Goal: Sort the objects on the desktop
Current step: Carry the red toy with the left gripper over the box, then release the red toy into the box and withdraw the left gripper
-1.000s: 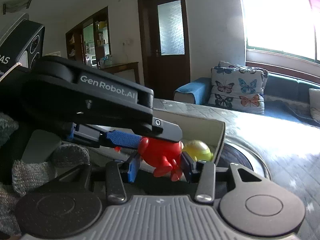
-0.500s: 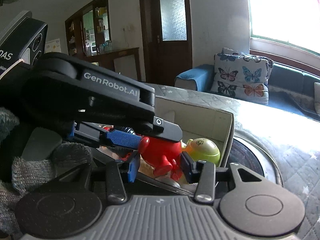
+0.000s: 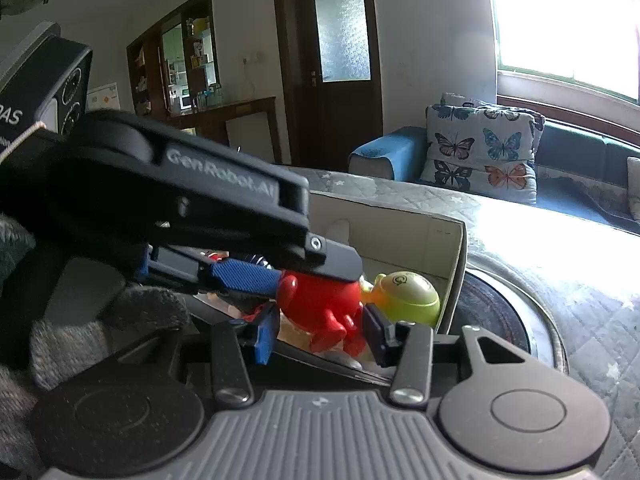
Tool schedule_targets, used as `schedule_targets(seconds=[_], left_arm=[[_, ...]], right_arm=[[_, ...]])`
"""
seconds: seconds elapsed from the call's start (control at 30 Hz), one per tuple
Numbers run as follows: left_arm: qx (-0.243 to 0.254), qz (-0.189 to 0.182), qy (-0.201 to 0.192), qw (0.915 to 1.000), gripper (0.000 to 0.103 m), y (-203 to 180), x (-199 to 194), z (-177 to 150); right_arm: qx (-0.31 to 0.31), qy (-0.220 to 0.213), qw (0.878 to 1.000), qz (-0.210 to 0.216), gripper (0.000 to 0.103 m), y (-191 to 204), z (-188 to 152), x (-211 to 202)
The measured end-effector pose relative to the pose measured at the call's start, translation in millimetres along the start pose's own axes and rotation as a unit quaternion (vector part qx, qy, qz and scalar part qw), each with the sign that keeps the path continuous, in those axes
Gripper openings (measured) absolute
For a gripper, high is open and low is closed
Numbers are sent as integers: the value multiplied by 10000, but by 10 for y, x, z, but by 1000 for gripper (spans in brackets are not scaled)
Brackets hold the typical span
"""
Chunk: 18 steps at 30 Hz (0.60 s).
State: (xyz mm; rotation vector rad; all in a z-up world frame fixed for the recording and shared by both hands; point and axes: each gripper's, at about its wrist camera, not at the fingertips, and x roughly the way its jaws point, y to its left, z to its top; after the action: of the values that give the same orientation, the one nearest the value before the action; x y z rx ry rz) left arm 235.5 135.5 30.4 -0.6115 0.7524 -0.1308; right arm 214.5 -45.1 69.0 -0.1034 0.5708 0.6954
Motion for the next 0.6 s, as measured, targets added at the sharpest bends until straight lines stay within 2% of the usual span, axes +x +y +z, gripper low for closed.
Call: schedule_targets(seconds=[0.3, 0.6], left_arm=[[-110, -74, 118, 9998, 50, 48, 13, -1], [-117, -36, -25, 9999, 50, 39, -124, 3]], right_arm=[[89, 0, 10000, -13, 48, -19, -29, 31], [330, 51, 9994, -36, 48, -112, -56, 38]])
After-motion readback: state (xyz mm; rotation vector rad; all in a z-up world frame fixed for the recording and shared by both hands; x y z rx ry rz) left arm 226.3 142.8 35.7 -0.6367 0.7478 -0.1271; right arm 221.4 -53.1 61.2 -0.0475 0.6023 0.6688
